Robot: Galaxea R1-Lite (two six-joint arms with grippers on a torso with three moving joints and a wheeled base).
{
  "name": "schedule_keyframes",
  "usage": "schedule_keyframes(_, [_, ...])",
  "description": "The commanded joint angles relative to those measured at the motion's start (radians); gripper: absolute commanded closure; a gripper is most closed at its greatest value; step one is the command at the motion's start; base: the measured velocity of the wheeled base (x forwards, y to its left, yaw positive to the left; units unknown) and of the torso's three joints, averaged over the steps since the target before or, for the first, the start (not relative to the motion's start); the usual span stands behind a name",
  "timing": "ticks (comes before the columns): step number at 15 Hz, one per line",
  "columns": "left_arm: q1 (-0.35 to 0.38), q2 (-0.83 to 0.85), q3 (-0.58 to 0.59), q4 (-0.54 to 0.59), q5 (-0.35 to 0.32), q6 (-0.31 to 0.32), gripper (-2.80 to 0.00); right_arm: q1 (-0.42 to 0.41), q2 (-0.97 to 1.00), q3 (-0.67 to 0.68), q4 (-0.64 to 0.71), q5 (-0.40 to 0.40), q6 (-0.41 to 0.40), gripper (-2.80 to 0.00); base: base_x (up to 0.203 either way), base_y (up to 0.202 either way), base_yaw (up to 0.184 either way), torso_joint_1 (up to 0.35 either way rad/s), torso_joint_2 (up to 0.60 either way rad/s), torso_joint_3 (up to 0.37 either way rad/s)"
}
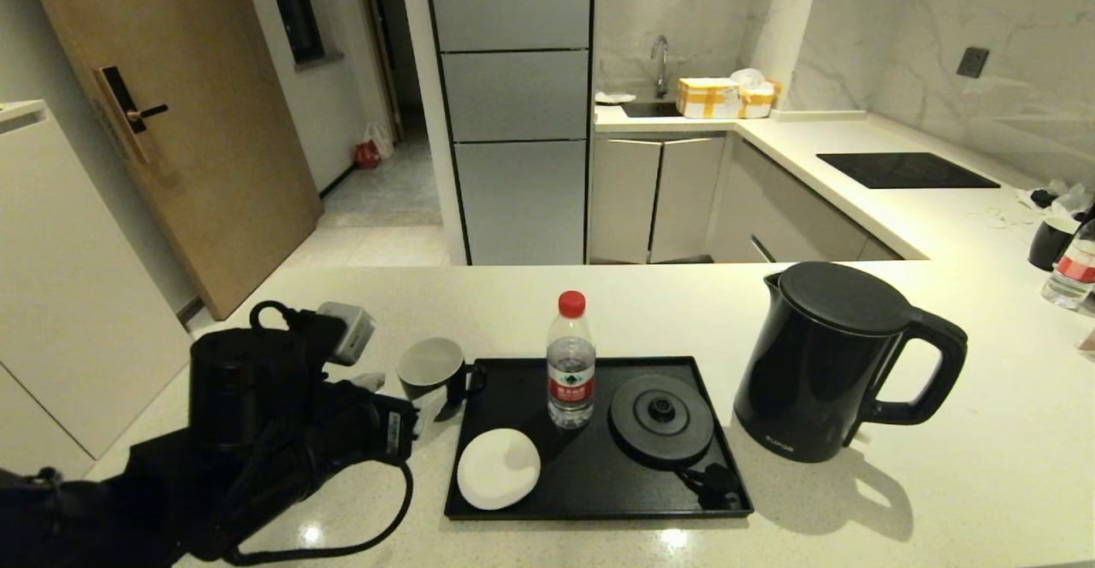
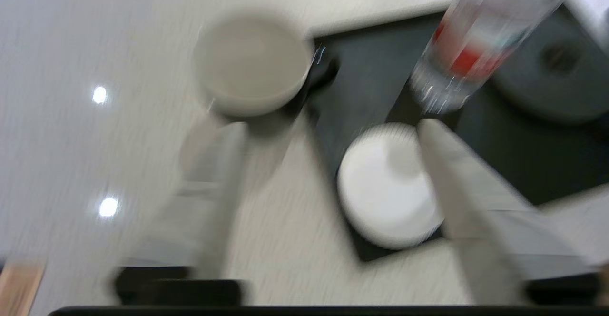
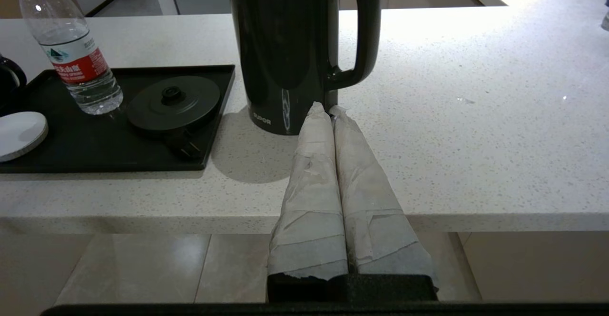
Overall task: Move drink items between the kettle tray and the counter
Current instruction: Return the tea cup to its original position
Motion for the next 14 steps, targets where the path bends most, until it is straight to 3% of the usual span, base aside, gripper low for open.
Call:
schedule_keyframes(1, [0.060,-0.002,0.058,-0.005,0.005,-0.003,0.00,0.001,0.002,0.002,0.000,-0.001,0.000,0.00,0.000,0.000,0.000,0.000,0.00,0.000])
schedule_keyframes(8, [0.115,0.146,0.079,-0.055,-0.035,0.004,0.00,0.001,0.002,0.002,0.000,0.001,0.000,0.00,0.000,0.000,0.000,0.000,0.00,0.000])
schedule_keyframes(10, [0.166,0.228,0.093,-0.143,-0.091,0.047,0.00,0.001,0.000,0.002,0.000,-0.001,0.000,0.00,0.000,0.000,0.000,0.000,0.00,0.000])
schedule_keyframes(14, [0.311,0.381,0.108,-0.351,-0.226,0.207,0.00,0.001,0.000,0.002,0.000,-0.001,0.000,0.00,0.000,0.000,0.000,0.000,0.00,0.000])
